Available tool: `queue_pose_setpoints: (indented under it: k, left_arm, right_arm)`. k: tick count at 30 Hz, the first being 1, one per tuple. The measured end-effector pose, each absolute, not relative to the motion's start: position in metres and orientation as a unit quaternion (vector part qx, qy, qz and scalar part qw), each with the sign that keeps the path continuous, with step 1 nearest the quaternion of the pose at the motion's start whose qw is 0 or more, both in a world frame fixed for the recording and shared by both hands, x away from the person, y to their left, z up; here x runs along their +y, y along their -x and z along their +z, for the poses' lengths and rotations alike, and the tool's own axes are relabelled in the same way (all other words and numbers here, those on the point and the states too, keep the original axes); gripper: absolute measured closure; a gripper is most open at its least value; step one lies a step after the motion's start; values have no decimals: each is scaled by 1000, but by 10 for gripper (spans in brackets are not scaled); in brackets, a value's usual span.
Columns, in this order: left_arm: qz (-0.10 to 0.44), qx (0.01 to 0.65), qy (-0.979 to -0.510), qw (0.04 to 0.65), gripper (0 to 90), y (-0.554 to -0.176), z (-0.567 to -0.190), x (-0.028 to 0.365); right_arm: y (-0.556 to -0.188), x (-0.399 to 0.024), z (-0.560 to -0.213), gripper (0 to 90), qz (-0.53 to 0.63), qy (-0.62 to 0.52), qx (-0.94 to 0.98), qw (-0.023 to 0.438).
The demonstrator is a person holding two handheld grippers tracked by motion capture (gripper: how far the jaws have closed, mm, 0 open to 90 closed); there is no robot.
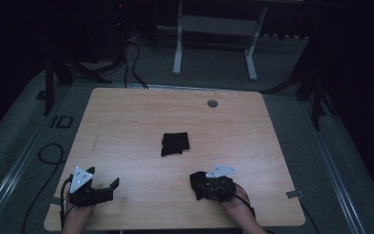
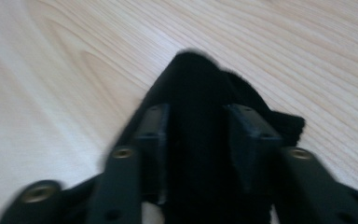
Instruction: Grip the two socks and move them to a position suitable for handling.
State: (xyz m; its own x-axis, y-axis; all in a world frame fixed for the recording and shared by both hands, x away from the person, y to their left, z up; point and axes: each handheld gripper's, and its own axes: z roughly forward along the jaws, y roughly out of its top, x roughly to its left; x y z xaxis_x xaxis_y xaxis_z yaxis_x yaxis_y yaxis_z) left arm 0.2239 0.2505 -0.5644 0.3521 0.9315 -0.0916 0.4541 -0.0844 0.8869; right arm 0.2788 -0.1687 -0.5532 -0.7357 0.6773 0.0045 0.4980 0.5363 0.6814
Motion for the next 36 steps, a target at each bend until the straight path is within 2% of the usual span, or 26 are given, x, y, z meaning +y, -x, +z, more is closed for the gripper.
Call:
queue_pose_setpoints:
  k: [3,5,8,9,14,17,21,23,27,32,33,34,35,36]
  left_arm:
    - [262,504,-688,452,0,-224,-565,249]
    - [259,504,-690,451,0,-225,-565,248]
    - [256,504,-689,453,0,-225,-565,247]
    - [247,501,-691,458,0,-225,-564,241]
    - [229,486,-707,460,0,-224,-564,226]
    - [218,471,-722,458,0,-223,-564,215]
    - [202,455,-735,461,0,-223,-563,201]
    - [185,456,-735,467,0,-224,-563,195]
    - [164,448,-745,466,5,-227,-563,183]
    - [156,423,-766,458,91,-229,-561,164]
    - [155,414,-769,462,186,-229,-559,160]
    - [144,405,-771,470,245,-230,-557,156]
    - [131,394,-773,480,252,-230,-554,151]
    - [123,380,-773,492,340,-230,-550,147]
  right_arm:
    - [-276,-176,-536,462,366,-335,859,130]
    - [-276,-184,-520,401,374,-338,850,153]
    - [-278,-189,-515,384,381,-346,845,143]
    - [-281,-187,-523,353,381,-348,848,119]
    - [-280,-174,-552,335,336,-340,871,111]
    - [-278,-171,-555,437,316,-321,880,148]
    - [-277,-170,-556,677,316,-317,878,168]
    - [-279,-170,-556,751,311,-312,880,175]
    - [-283,-172,-551,777,324,-316,877,159]
    - [-271,-174,-516,778,393,-294,860,143]
    - [-268,-174,-507,777,406,-287,856,141]
    - [-265,-173,-498,777,419,-280,852,139]
    - [-261,-172,-490,777,430,-271,850,137]
    - [-257,-170,-484,777,435,-260,851,134]
